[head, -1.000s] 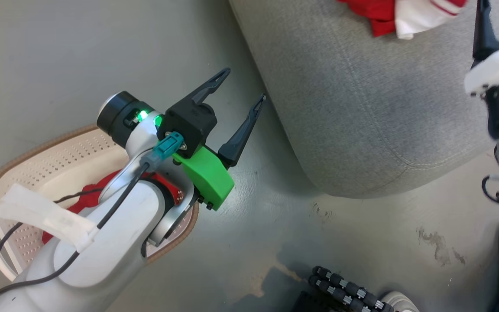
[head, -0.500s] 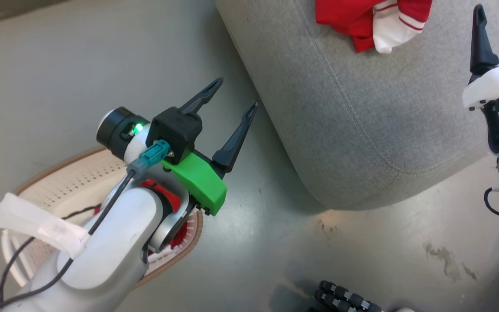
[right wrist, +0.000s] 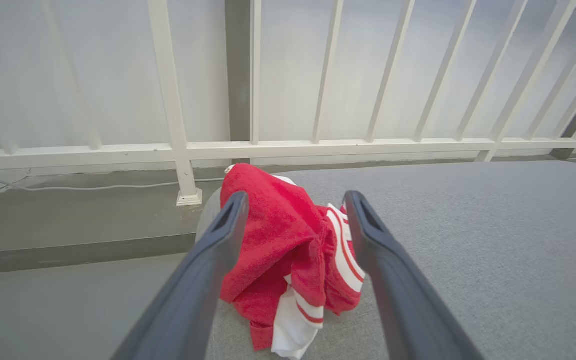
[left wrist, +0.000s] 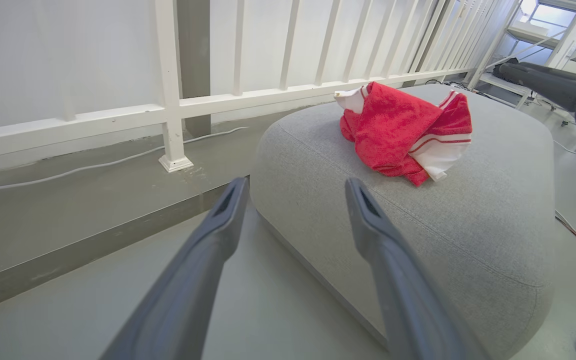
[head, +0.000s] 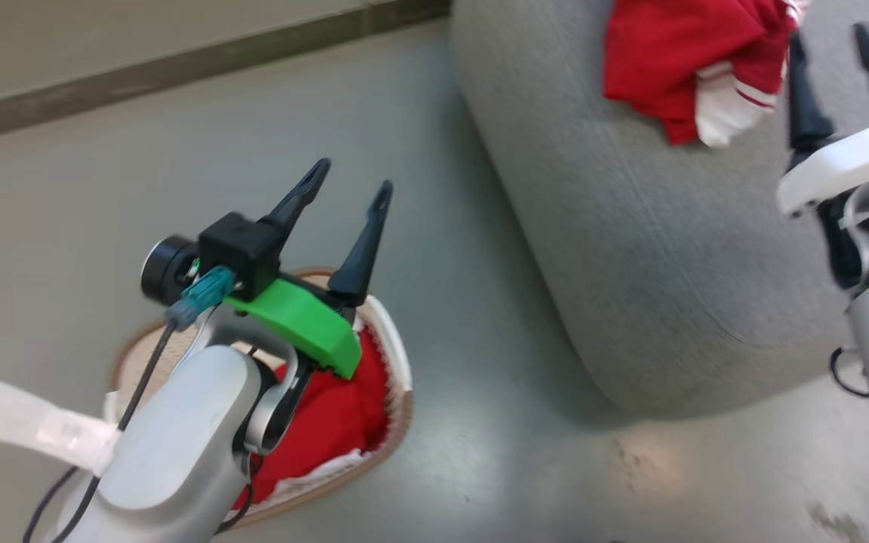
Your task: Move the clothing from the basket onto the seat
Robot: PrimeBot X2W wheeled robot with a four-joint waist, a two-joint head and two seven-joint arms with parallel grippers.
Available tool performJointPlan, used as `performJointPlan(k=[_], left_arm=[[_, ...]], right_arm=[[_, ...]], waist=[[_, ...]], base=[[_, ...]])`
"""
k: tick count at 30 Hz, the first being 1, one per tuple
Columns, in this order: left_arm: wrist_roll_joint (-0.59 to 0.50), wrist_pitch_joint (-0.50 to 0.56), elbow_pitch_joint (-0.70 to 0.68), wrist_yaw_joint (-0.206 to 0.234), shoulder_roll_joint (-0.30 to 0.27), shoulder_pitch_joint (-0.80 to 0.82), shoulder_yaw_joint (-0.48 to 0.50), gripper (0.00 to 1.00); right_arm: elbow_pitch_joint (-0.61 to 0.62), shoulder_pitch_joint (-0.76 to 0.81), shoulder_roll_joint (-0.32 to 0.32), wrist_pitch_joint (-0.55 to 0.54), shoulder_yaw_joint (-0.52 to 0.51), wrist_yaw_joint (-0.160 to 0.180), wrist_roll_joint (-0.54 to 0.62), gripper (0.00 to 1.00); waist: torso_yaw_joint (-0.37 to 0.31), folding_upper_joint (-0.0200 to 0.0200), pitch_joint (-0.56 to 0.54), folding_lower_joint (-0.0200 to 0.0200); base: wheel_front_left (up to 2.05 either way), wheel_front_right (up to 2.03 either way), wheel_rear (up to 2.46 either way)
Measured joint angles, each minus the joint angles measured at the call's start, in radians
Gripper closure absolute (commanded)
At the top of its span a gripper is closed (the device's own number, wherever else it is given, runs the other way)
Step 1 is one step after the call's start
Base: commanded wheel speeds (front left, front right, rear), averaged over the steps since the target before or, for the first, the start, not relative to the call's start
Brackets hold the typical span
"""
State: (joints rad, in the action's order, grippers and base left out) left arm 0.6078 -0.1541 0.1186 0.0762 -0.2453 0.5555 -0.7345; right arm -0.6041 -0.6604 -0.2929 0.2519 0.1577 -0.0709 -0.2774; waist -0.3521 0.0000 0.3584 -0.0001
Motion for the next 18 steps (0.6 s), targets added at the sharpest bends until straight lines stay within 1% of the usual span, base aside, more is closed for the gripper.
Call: performJointPlan(k=[3, 5, 7, 9, 13, 18], left_arm=[[0.008, -0.028, 0.024, 0.008, 0.001, -0.029, 0.025, 0.0], [0.02, -0.049, 0.046, 0.012, 0.001, -0.061, 0.052, 0.0], [0.026, -0.051, 0.054, 0.012, 0.001, -0.071, 0.058, 0.0], [0.049, -0.058, 0.07, 0.018, 0.001, -0.095, 0.073, 0.0], [0.059, -0.068, 0.095, 0.022, -0.002, -0.143, 0.107, 0.0], [0.067, -0.08, 0.114, 0.031, -0.015, -0.196, 0.152, 0.0]], right_arm=[[0.002, 0.022, 0.016, 0.0, 0.019, -0.006, 0.006, 0.0], [0.002, 0.051, 0.025, 0.0, 0.029, -0.008, 0.007, 0.0], [0.002, 0.061, 0.029, 0.0, 0.033, -0.008, 0.007, 0.0], [0.007, 0.082, 0.041, 0.0, 0.041, -0.008, 0.01, 0.0], [0.02, 0.128, 0.069, 0.0, 0.047, -0.008, 0.01, 0.0], [0.038, 0.19, 0.085, 0.0, 0.055, -0.002, 0.01, 0.0]], waist=[[0.037, 0.0, -0.031, 0.0], [0.076, 0.0, -0.062, 0.0], [0.089, 0.0, -0.072, 0.0], [0.117, 0.0, -0.092, 0.0], [0.169, 0.0, -0.133, 0.0], [0.225, 0.0, -0.187, 0.0]], base=[[0.0, 0.0, 0.0], [0.0, 0.0, 0.0], [0.0, 0.0, 0.0], [0.0, 0.0, 0.0], [0.0, 0.0, 0.0], [0.0, 0.0, 0.0]])
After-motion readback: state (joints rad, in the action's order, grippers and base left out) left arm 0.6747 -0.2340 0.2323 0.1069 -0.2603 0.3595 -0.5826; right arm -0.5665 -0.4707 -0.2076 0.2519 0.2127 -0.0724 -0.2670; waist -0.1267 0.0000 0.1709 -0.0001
